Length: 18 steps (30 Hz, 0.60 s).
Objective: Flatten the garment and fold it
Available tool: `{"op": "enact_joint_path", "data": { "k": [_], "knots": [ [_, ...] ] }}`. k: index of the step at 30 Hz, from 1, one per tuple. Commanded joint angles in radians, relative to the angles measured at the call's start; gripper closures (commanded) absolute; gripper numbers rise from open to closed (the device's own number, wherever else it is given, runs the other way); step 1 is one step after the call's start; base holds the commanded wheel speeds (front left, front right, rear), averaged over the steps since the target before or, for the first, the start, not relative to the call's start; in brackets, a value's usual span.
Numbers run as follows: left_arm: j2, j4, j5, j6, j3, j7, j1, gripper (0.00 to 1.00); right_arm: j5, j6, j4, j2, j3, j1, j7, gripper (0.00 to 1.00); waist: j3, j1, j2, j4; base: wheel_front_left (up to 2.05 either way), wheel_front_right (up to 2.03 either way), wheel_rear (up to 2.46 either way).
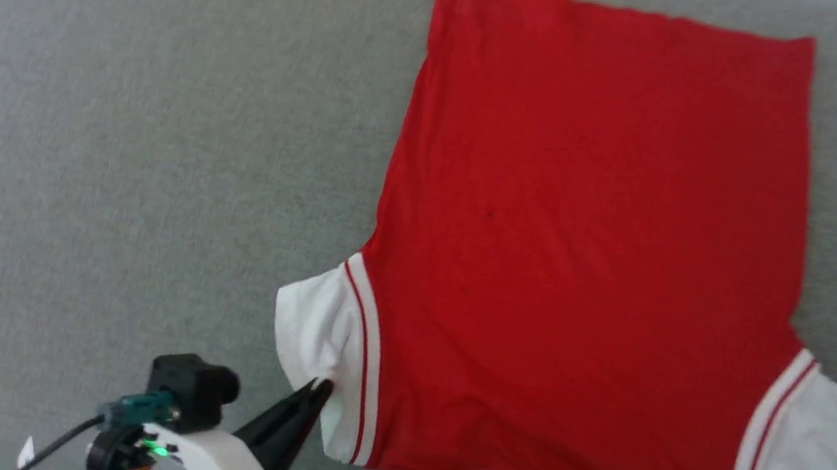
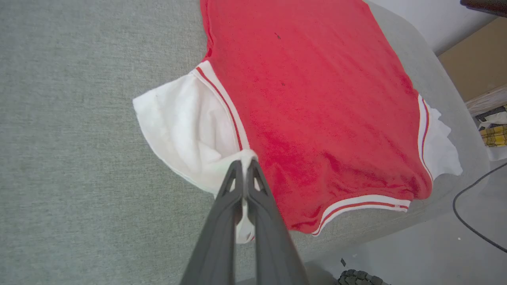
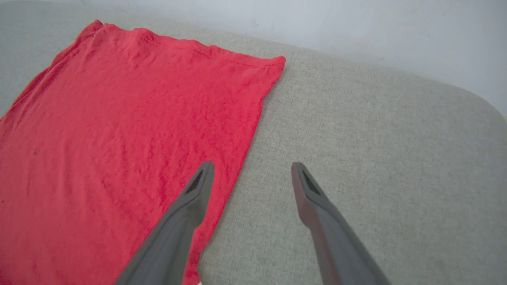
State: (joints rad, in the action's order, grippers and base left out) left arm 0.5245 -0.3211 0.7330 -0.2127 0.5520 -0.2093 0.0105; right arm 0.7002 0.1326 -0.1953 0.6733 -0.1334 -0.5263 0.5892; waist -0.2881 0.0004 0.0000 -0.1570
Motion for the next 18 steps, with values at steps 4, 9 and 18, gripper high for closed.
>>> {"op": "enact_joint_path", "data": {
  "k": [4,9,18],
  "knots": [
    [-0.054,-0.019,-0.035,-0.003,0.043,0.021,-0.043,1.0,-0.054,-0.002,-0.084,0.016,0.01,-0.182,0.09,0.0,-0.222,-0.0004,0.0,-0.171,0.0,0.0,0.0],
    [-0.138,0.024,-0.048,0.012,0.083,0.069,-0.081,1.0,-0.11,-0.002,-0.175,0.062,0.002,-0.336,0.175,0.0,-0.291,-0.0004,0.0,-0.252,0.0,0.0,0.0],
    [-0.193,0.081,-0.067,0.049,0.136,0.104,-0.114,1.0,-0.195,-0.002,-0.307,0.109,-0.011,-0.494,0.238,0.0,-0.359,-0.0004,0.0,-0.329,0.0,0.0,0.0]
  ]
}}
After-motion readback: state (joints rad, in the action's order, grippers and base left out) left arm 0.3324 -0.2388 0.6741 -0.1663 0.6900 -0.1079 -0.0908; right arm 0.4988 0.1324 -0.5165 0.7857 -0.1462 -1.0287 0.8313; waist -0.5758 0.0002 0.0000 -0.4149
